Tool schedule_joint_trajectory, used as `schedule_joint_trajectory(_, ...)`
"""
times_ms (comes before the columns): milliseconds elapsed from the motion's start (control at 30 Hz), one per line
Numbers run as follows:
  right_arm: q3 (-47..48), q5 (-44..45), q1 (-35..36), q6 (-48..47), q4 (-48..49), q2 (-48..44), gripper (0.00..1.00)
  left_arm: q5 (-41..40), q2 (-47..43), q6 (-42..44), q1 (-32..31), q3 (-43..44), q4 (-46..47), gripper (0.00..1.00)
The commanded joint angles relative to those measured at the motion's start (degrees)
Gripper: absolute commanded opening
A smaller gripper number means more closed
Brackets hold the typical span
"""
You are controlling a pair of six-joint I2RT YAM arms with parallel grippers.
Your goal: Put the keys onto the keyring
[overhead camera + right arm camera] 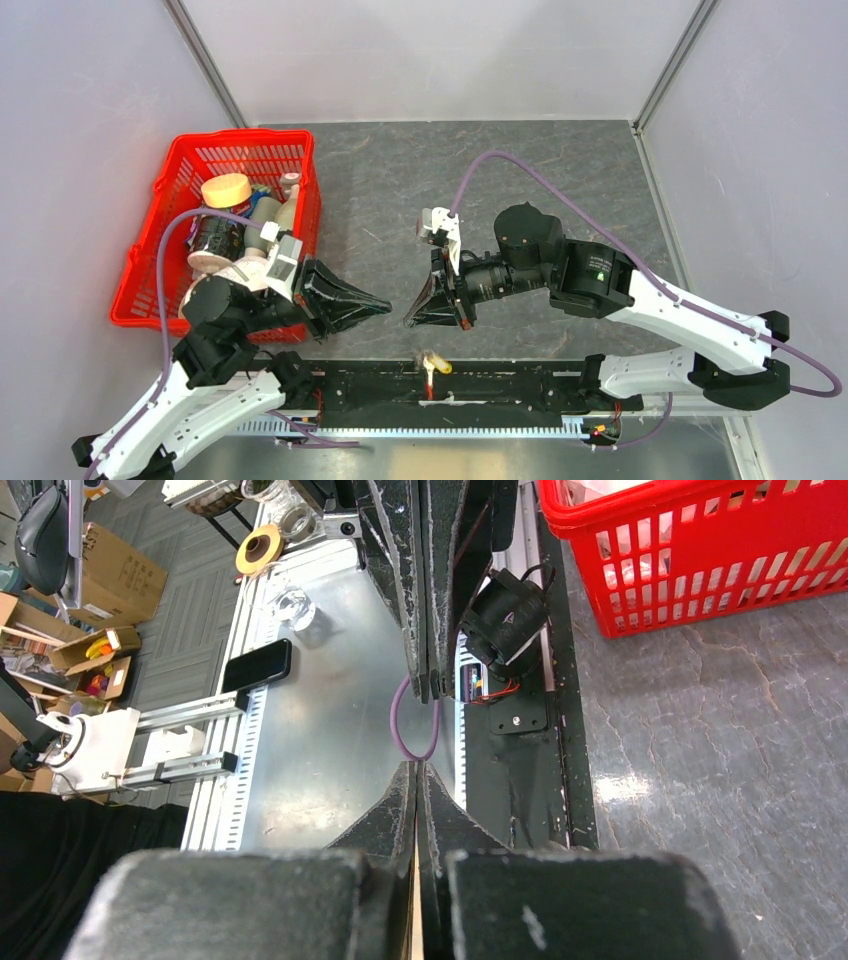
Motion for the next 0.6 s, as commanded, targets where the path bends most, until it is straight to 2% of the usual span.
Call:
schedule_joint_trajectory(0, 2.87, 0.8, 0.11, -0.76, -0.14, -1.39, 0.0, 3.27, 0.25, -2.5, -0.13, -0.74, 2.31, 0.05)
schedule_joint_trajectory(67, 3.36, 1.59, 0.06, -1.03, -0.93, -1.4, 0.0, 3.7, 0.18, -2.8, -0.13, -1.2, 2.16, 0.11)
schedule_joint_trajectory(233, 3.88, 6.19, 0.04, -2.26, -5.68, -2.07, 0.0, 1.93, -0.71, -2.14, -0.16, -1.31, -1.19, 0.15)
schedule_joint_trajectory(433, -3.32, 13.44, 0.02, -0.8, -7.97, -5.9, 0.0, 0.58, -2.0, -2.45, -0.13, -3.33, -2.71, 0.18)
schedule_joint_trajectory(467, -3.99, 14.44, 0.04, -0.53, -8.8, -6.19, 0.03, 0.53, -1.81, -2.32, -0.13, -3.34, -2.7, 0.18)
schedule_joint_trajectory(533, -5.18, 17.1, 0.07, 0.22, -10.72, -6.58, 0.19, 0.63, -1.15, -1.58, -0.13, -2.8, -3.28, 0.19)
schedule_joint_trajectory(567, -5.97, 18.17, 0.06, 0.54, -11.73, -6.79, 0.24, 0.69, -0.66, -1.06, -0.13, -2.48, -3.67, 0.2)
